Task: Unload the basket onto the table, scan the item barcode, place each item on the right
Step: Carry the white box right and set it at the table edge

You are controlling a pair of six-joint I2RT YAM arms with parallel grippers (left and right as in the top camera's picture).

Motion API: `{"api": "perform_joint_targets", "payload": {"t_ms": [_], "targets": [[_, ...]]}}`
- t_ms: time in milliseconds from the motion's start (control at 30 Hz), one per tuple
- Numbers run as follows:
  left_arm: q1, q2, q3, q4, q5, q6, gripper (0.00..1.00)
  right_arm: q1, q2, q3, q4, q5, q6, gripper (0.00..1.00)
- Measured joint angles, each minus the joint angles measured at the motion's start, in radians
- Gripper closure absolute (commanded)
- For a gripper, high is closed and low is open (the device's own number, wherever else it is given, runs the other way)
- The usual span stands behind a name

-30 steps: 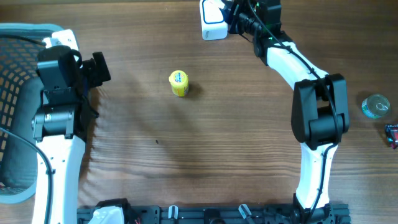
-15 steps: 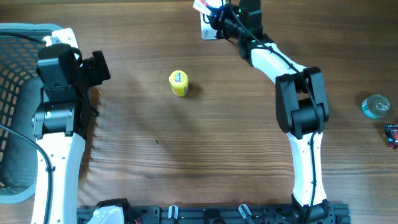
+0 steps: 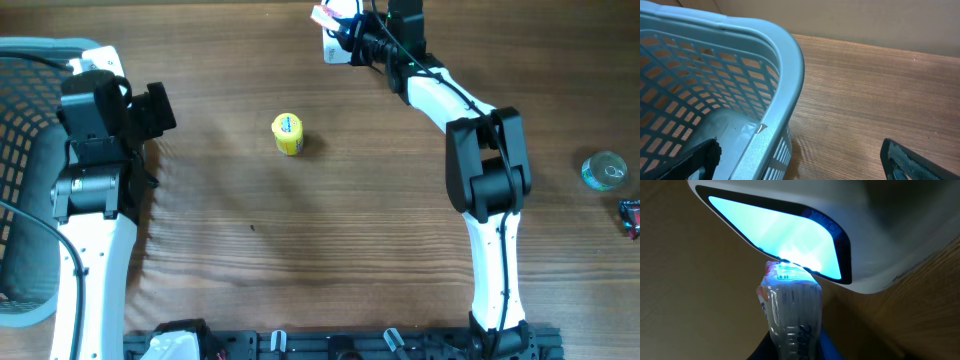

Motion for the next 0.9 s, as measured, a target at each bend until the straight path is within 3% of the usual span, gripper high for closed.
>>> {"api": "perform_joint_targets", "payload": {"t_ms": [33, 133, 167, 300, 400, 533, 633, 667, 767, 833, 900], "targets": [[0.0, 0.0, 0.0, 0.0, 0.0, 0.0, 0.0, -0.003, 0.002, 0.0, 0.036, 0.0, 0.002, 0.95], [0.0, 0.0, 0.0, 0.0, -0.003, 0.0, 0.0, -0.033, 0.011, -0.002, 0.415, -0.035, 0.007, 0.95], [0.0, 0.0, 0.0, 0.0, -0.004, 0.0, 0.0, -0.043, 0.01, 0.009, 0.472, -0.059, 0.006, 0.95], [0.0, 0.0, 0.0, 0.0, -0.006, 0.0, 0.0, -0.076, 0.01, 0.023, 0.504, -0.208, -0.026, 0.95], [0.0, 0.0, 0.0, 0.0, -0.006, 0.0, 0.0, -0.112, -0.02, 0.024, 0.446, -0.332, -0.163, 0.95], [0.0, 0.0, 0.002, 0.0, 0.001, -0.009, 0.0, -0.23, -0.083, 0.041, 0.032, -0.407, -0.488, 0.95], [0.0, 0.0, 0.002, -0.001, 0.001, -0.013, 0.0, -0.355, -0.092, 0.051, -0.317, -0.34, -0.842, 0.95], [0.0, 0.001, 0.002, 0.0, 0.001, -0.016, 0.0, -0.399, -0.103, 0.044, -0.543, -0.234, -0.996, 0.95], [0.0, 0.001, 0.003, 0.0, 0.001, -0.025, 0.0, -0.452, -0.139, 0.038, -0.877, 0.085, -1.261, 0.95], [0.0, 0.001, 0.004, 0.0, 0.009, -0.034, 0.0, -0.455, -0.223, 0.034, -1.102, 0.399, -1.377, 0.95], [0.0, 0.001, 0.005, 0.0, 0.031, -0.038, 0.0, -0.455, -0.309, 0.034, -1.213, 0.629, -1.418, 0.95]]}}
